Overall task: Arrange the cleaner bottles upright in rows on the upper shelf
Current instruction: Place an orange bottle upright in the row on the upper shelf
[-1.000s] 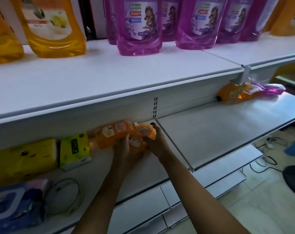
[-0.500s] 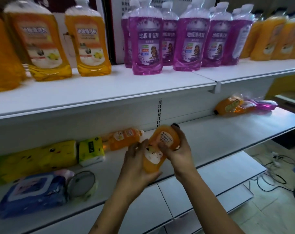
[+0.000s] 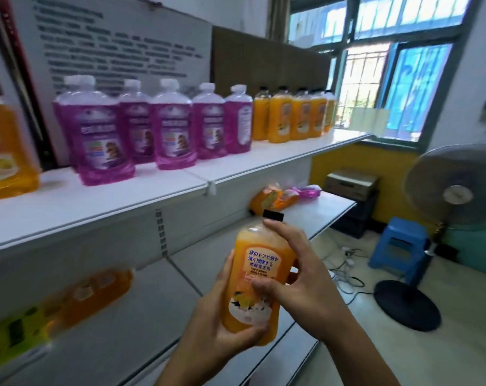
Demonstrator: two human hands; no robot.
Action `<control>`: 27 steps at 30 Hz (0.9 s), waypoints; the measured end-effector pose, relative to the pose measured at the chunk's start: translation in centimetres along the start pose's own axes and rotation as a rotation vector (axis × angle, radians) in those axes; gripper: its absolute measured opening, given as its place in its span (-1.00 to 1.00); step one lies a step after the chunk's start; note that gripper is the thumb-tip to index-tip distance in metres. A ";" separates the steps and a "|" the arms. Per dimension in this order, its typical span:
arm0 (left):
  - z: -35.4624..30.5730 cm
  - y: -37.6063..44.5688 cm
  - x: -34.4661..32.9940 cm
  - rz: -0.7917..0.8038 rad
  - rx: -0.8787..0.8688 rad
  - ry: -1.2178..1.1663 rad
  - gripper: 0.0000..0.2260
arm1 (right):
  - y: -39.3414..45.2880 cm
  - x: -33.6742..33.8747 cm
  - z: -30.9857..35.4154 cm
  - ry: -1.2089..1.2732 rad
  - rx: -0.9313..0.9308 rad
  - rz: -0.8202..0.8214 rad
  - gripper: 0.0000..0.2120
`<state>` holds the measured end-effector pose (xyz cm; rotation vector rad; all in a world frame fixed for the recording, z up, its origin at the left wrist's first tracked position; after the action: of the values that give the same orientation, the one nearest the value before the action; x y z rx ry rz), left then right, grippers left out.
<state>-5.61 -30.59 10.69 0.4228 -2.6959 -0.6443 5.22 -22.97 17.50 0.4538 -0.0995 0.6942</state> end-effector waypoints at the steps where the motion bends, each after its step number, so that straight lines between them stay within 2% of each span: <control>1: -0.5 1.1 -0.9 0.004 -0.021 0.000 -0.06 | 0.3 1.4 0.2 -0.006 0.012 -0.012 -0.26; 6: -1.8 8.7 -6.4 0.015 -0.093 -0.013 -0.10 | 3.3 9.2 0.5 -0.037 0.064 -0.065 -0.26; 15: -2.4 20.7 -17.2 -0.021 -0.209 -0.105 -0.13 | 9.0 23.2 -1.8 -0.197 0.089 -0.069 -0.23; 18: -2.1 23.5 -19.2 -0.076 -0.239 -0.117 -0.16 | 10.9 25.9 -3.3 -0.272 0.107 -0.093 -0.21; 22: -0.6 28.2 -20.5 -0.132 -0.269 -0.127 -0.20 | 14.8 28.6 -4.5 -0.441 0.094 -0.035 -0.10; 27: 1.5 37.3 -22.2 -0.049 -0.352 -0.102 -0.12 | 21.6 33.8 -5.8 -0.512 0.139 -0.101 -0.06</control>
<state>6.11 9.73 21.69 0.3713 -2.5945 -1.1573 17.08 14.28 28.28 0.7589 -0.5090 0.4745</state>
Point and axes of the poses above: each hand's wrist, its own y-axis towards the middle knuckle, its own x-axis out of the back of the hand, z = x × y, the point moved 10 cm from there along y, towards the middle knuckle, and after that the axes turned 8 degrees about -x, right-handed, at the moved point
